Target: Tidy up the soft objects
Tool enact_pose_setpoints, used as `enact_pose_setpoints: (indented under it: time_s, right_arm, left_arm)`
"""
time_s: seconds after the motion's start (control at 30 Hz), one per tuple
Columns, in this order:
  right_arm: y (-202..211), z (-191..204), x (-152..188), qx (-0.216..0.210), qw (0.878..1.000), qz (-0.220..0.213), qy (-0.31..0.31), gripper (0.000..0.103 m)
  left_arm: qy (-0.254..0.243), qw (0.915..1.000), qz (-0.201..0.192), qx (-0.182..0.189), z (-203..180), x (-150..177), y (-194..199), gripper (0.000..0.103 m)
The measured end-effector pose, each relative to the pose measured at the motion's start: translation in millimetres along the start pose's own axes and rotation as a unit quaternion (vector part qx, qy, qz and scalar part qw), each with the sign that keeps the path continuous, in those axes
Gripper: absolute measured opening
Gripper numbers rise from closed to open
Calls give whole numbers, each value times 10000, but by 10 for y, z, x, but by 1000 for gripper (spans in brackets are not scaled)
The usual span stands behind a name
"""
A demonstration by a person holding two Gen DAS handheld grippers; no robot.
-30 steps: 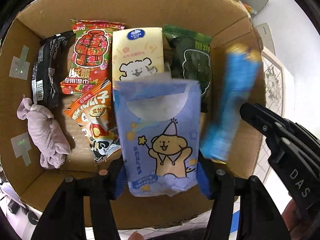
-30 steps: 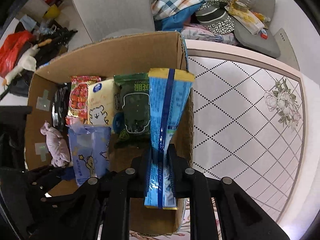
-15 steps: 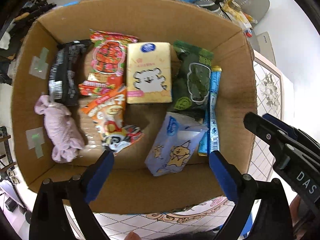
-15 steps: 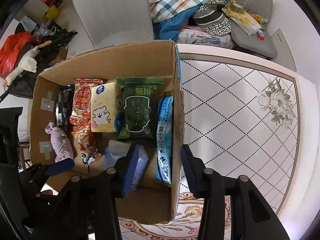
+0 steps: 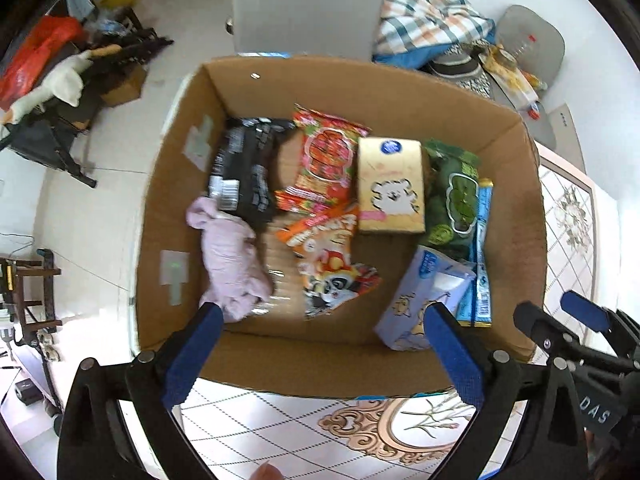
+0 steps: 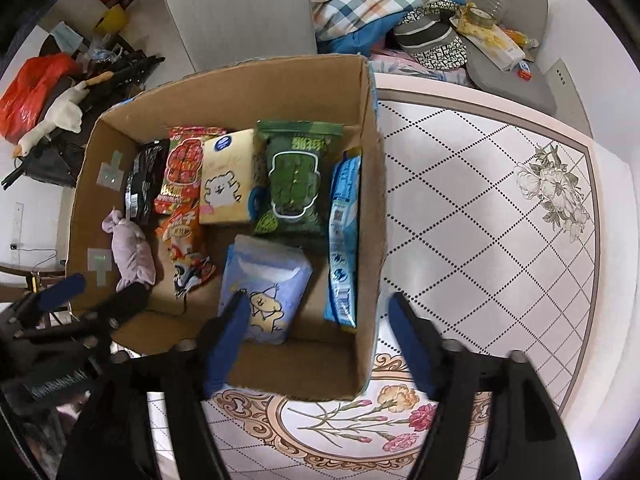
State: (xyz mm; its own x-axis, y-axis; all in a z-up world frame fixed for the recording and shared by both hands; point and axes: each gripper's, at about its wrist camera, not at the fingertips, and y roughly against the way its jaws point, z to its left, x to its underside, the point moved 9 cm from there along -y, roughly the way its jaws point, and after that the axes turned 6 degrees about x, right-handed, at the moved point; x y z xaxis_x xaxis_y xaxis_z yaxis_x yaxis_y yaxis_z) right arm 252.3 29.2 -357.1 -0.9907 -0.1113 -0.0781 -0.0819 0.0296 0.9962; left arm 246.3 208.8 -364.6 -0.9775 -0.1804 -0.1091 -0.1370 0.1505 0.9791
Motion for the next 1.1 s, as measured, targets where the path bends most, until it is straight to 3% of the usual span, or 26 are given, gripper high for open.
enact_pose_setpoints:
  time_s: [0.07, 0.17, 0.63, 1.1]
  right_arm:
    - [37, 24, 27, 38, 10000, -68, 11, 82]
    - [119, 42, 33, 120, 9996, -243, 16, 99]
    - [331, -59, 111, 412, 9972, -614, -112, 103]
    - [374, -100, 338, 270, 9977, -589, -218, 103]
  left_arm:
    - [3, 10000, -89, -40, 14, -5, 37, 103]
    - [8, 9998, -186, -54, 18, -24, 68, 103]
    - [-260, 9974, -583, -336, -22, 59, 327, 103]
    - [-242, 9957, -849, -270, -136, 245, 612, 103]
